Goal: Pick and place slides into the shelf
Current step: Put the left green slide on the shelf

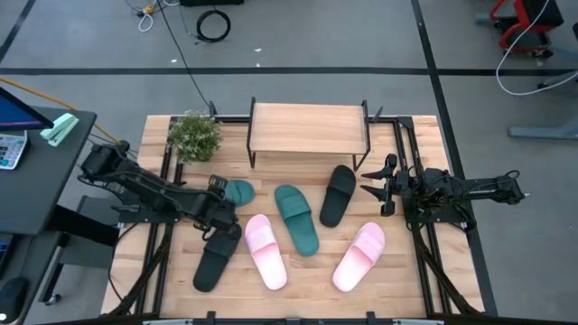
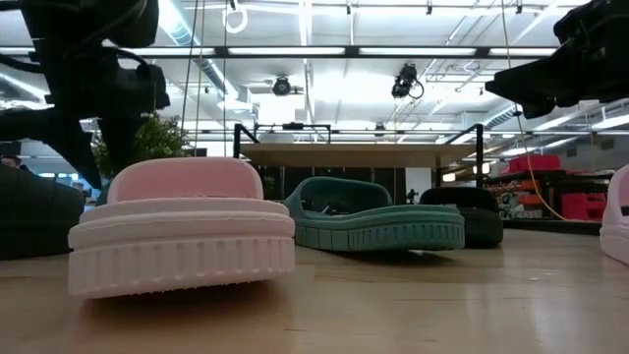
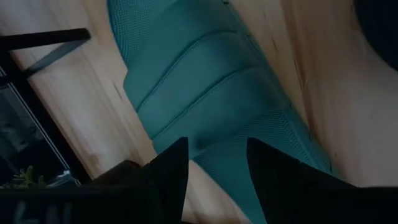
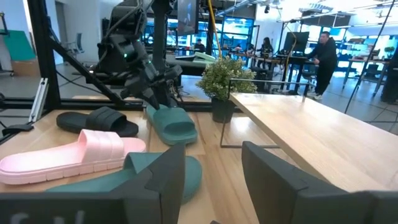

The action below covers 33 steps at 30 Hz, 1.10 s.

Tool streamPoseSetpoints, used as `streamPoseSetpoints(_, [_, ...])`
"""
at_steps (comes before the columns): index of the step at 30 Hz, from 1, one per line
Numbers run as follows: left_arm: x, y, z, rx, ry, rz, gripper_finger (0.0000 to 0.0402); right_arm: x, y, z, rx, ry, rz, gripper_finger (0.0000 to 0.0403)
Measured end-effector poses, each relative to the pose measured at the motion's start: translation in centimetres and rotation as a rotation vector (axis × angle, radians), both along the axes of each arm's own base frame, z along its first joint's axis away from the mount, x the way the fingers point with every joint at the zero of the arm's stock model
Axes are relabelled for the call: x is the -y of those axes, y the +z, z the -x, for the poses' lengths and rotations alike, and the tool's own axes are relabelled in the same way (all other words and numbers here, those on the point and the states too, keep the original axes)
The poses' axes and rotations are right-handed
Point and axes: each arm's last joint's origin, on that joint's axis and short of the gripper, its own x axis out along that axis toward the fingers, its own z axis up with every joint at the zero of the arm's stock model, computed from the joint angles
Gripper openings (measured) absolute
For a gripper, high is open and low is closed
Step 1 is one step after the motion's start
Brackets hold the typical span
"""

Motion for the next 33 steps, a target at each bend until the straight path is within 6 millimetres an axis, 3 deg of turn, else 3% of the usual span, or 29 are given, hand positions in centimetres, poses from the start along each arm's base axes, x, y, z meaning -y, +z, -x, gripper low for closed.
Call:
streamPoseSetpoints(14, [-0.2, -0.6, -1.2, 0.113, -0.004, -0.205, 0.0148, 0.0, 0.0, 0.0, 0.000, 0.000, 0.000, 0.0165])
streamPoseSetpoints(25, [-0.6, -0.6, -1.6, 0.149, 0.045, -0.182, 0.0043, 0.0, 0.0, 0.0, 0.000, 0.000, 0.000, 0.0165])
streamPoseSetpoints(29, [-1.1, -0.7, -1.7, 0.153, 0.085, -0.172, 0.0052, 0.0, 0.0, 0.0, 0.000, 0.000, 0.000, 0.0165])
streamPoseSetpoints(33, [-1.2, -0.7, -1.7, 0.142, 0.073, -0.175, 0.0092, 0.0, 0.0, 0.0, 0.000, 0.000, 0.000, 0.0165])
